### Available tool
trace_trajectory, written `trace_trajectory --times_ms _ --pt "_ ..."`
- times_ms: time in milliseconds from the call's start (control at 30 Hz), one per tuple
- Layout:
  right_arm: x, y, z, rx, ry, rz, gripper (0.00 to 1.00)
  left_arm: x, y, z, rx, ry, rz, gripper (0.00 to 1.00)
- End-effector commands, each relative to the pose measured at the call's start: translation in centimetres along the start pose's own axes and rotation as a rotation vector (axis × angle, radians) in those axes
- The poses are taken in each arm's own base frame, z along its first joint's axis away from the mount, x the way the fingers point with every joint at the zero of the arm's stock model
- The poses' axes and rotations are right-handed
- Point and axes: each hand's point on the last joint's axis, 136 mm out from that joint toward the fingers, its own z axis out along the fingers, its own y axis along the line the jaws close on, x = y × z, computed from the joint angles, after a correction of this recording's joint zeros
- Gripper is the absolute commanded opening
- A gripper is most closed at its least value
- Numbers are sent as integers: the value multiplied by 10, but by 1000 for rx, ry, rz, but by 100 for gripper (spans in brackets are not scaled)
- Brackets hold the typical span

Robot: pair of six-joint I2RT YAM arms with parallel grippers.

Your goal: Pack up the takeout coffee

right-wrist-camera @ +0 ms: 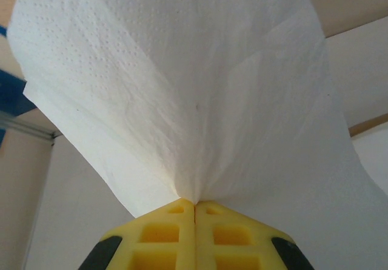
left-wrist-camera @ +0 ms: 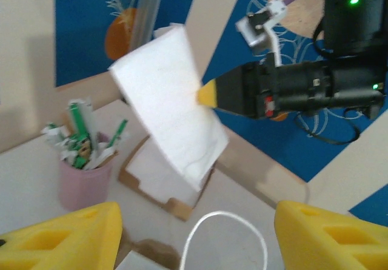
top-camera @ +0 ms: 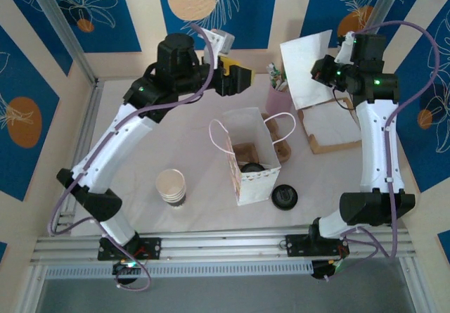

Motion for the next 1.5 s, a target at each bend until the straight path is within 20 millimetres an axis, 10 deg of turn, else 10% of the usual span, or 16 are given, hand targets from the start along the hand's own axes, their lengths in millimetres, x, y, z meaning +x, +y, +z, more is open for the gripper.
trace_trajectory --times_ms 0,600,1467 --pt "-2 44 -17 -152 -11 -24 0 2 -11 20 73 16 -63 66" --pt "48 164 -50 -562 126 -200 0 -13 10 36 7 -22 -213 84" --pt "100 198 -68 -674 233 -310 0 -5 44 10 -79 -40 -384 98"
